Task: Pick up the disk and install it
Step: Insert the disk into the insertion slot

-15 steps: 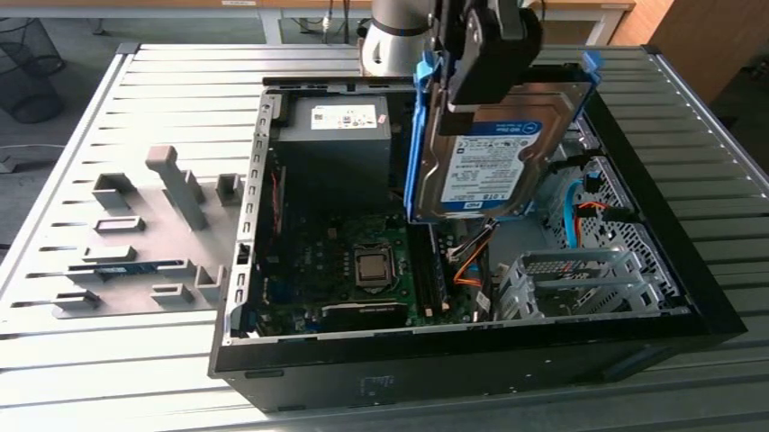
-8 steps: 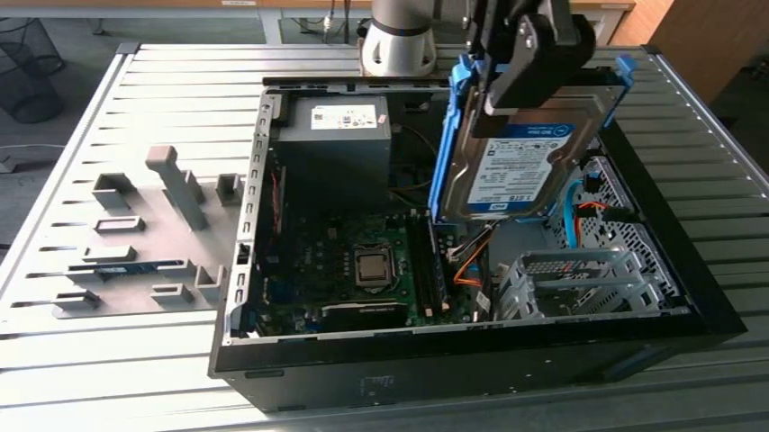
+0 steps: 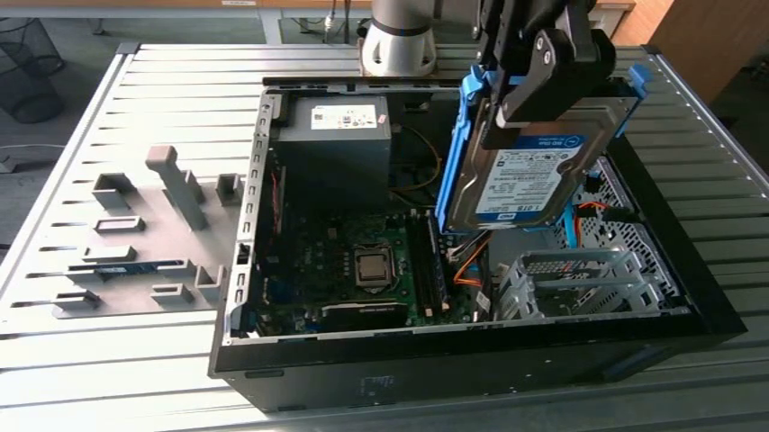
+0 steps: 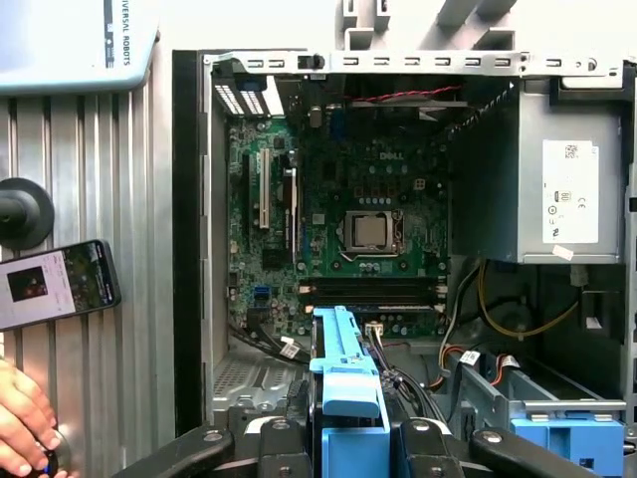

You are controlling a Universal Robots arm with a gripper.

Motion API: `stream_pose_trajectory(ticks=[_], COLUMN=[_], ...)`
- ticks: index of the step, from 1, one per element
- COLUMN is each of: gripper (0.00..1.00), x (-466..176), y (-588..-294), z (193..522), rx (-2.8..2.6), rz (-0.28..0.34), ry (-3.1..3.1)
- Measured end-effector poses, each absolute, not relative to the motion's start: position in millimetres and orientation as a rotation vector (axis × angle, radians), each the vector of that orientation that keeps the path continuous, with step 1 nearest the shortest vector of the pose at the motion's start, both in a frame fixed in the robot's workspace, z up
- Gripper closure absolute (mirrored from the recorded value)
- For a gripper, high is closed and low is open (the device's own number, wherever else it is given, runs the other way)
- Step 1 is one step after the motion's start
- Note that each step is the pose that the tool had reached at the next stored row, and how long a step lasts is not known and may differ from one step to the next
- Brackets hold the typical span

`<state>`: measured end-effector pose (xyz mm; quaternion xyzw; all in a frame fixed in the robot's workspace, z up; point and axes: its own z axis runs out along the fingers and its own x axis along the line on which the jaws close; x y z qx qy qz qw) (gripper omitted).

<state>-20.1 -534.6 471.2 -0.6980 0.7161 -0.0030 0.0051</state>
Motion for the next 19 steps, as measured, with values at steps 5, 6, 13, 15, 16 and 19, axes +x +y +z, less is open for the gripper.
stream_pose_trajectory(ticks=[5, 6, 13, 15, 16, 19], gripper=[0.63, 0.63, 0.63, 0.63, 0.63, 0.63], x=[-20.1, -20.1, -20.1, -20.1, -20.1, -20.1], y=[-534.7, -534.7, -534.8, -534.8, -534.8, -534.9], z=[471.2, 471.2, 471.2, 471.2, 471.2, 471.2], rx=[-2.186, -2.186, -2.186, -2.186, -2.186, -2.186], rz=[-0.009, -0.009, -0.009, -0.009, -0.010, -0.009], ry=[2.242, 2.242, 2.242, 2.242, 2.242, 2.242])
